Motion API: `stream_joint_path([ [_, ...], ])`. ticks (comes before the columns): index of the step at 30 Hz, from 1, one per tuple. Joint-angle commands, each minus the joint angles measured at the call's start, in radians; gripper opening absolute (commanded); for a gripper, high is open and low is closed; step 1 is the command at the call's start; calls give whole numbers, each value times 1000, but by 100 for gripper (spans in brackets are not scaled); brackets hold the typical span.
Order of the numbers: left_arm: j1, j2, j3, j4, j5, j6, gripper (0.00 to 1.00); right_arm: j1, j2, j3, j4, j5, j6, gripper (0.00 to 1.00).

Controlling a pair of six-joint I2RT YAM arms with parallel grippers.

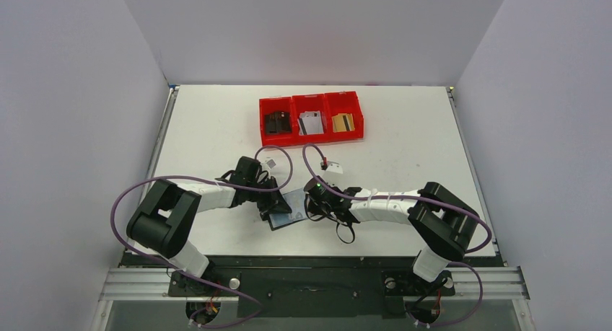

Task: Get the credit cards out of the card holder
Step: Remove the credit card from the card holder.

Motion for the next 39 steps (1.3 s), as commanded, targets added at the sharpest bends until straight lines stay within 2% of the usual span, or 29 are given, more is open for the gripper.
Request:
stream_joint_path([
  [1,7,-2,-6,26,9,10,0,11,54,-37,-159,-23,-17,0],
  [12,16,-27,15,-164,-85,58,0,-20,44,-68,-148,-24,-19,0],
  [39,67,-99,22,-319,-181,85,0,-34,49,-87,-127,-33,-22,0],
])
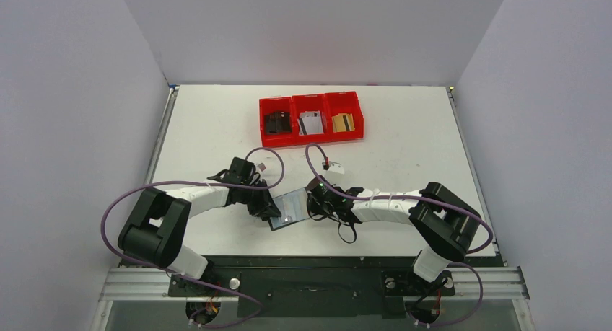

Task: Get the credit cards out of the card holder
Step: Remove the credit card from the card holder, then place the credit card in the storage box.

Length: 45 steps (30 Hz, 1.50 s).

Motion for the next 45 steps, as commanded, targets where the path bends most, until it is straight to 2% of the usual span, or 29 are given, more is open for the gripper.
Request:
stream_joint_path([
  [1,24,-23,12,-96,-101,43,0,-10,58,-62,-162,-6,-26,0],
  [21,51,-154,98,-245,-158,70,0,-14,29,-48,-159,-9,-36,0],
  [36,51,-237,234,-337,-154,107,0,-65,-147,106,-232,-31,-108,1],
  [39,51,-253,261,-326,-127,109,0,-77,-223,111,-211,-65,-121,31],
  [40,51,-261,265,-311,-99,107,0,-82,-238,103,-184,-78,-123,46],
  [42,52,-273,270,-272,-49,95,0,-99,-283,78,-125,-133,-122,59],
  [45,60,-286,267,-173,60,49,0,-137,-345,26,5,-286,-112,64],
])
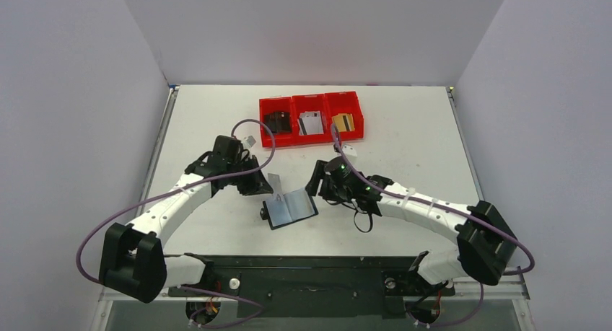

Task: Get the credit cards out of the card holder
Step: Place the credit card in the storage box.

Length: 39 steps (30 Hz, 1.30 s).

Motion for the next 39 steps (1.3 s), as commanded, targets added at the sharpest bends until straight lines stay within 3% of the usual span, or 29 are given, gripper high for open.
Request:
stream_joint_path([
  [1,15,-51,40,155,178,-47,0,-51,-96,-74,265,-202,15,64],
  [4,29,-57,25,283,285,-119,0,-88,-136,-147,447,-329,57,65],
  [8,33,-59,11,425,376,-209,0,-111,-172,-198,569,-390,98,65],
  [17,34,-33,-31,676,472,-368,0,-134,-213,-235,690,-439,163,64],
  [25,34,-21,-54,754,508,-425,0,-142,-206,-252,766,-449,212,57],
  [29,34,-20,-62,765,514,-433,0,-144,-195,-252,790,-448,227,49],
  [39,31,-8,-75,768,524,-430,0,-147,-168,-245,820,-458,251,7],
])
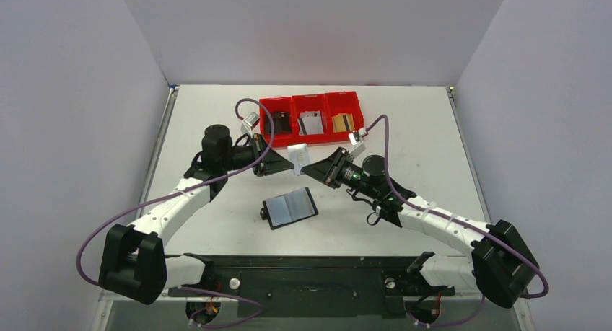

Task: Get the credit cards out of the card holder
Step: Place the credit card in the storage box.

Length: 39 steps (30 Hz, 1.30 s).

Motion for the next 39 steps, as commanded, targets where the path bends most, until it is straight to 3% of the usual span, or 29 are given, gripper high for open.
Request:
stream_joint_path([
  [1,3,6,-1,56,29,6,0,-5,14,4,88,-14,8,5],
  [2,2,7,-1,51,28,8,0,-5,15,3,89,-14,8,0],
  [6,2,7,2,20,19,29,2,-6,19,4,82,-12,7,0],
  [10,2,1,15,-51,-7,76,30,-5,13,15,27,12,-14,0],
  [16,4,-11,70,-302,-139,222,40,-15,1,66,-149,84,-79,0],
  [19,5,-15,109,-478,-276,322,43,-35,14,114,-252,117,-124,0],
  [23,5,-14,141,-598,-377,392,47,-72,63,219,-406,190,-218,0],
  [32,3,-32,140,-657,-417,439,49,-176,375,546,-611,219,-374,0],
  [39,3,-43,142,-666,-396,449,49,-251,652,796,-632,135,-433,0],
])
